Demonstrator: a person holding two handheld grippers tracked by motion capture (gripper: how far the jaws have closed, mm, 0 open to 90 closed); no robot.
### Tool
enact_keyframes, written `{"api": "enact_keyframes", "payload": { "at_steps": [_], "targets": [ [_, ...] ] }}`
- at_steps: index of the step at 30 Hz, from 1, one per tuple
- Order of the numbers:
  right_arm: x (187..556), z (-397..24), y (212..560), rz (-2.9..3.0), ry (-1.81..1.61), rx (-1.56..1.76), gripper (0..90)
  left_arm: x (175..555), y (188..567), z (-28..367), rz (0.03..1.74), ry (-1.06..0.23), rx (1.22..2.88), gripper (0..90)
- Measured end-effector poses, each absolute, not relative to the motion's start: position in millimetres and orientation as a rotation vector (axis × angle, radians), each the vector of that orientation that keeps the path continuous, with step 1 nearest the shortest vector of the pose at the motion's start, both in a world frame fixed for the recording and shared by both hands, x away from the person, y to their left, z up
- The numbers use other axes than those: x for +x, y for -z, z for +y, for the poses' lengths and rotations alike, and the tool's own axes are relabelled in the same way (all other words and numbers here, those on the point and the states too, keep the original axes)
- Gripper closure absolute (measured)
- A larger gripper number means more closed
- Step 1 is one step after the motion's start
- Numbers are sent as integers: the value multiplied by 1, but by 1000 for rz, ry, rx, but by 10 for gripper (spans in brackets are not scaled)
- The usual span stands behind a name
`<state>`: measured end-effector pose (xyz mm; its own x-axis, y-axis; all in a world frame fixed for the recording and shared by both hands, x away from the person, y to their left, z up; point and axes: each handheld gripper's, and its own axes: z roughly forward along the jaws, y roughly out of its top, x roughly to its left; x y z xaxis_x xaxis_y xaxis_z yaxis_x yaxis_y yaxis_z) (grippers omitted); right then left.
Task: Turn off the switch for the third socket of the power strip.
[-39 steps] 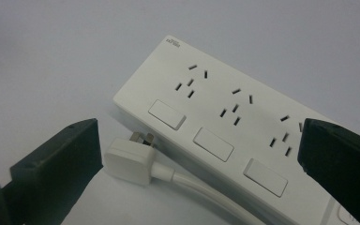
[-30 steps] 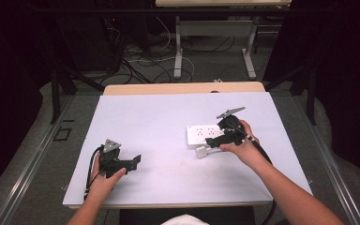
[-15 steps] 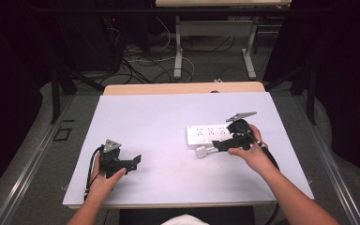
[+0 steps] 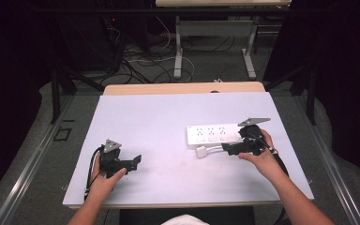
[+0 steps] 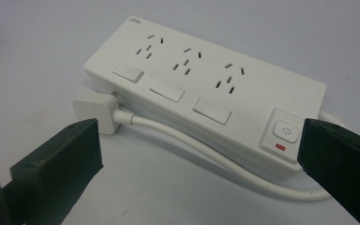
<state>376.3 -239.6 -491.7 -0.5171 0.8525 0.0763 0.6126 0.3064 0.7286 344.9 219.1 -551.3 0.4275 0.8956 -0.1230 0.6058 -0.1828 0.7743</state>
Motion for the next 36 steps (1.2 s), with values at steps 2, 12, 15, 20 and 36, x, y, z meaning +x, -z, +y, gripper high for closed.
{"api": "enact_keyframes", "payload": {
  "at_steps": [2, 12, 15, 20, 36],
  "targets": [
    [374, -243, 493, 2241, -1051, 1325, 0, 345, 551, 219, 1275, -466, 1894, 5],
    [365, -256, 503, 2182, -1062, 1325, 0, 345, 552, 219, 1277, -467, 1893, 5],
    [362, -260, 506, 2159, -1079, 1318, 0, 345, 551, 219, 1278, -463, 1897, 5],
    [357, -265, 510, 2116, -1096, 1317, 0, 345, 552, 219, 1278, -464, 1896, 5],
    [343, -279, 523, 2034, -1108, 1312, 0, 345, 551, 218, 1279, -457, 1902, 5]
  ]
}}
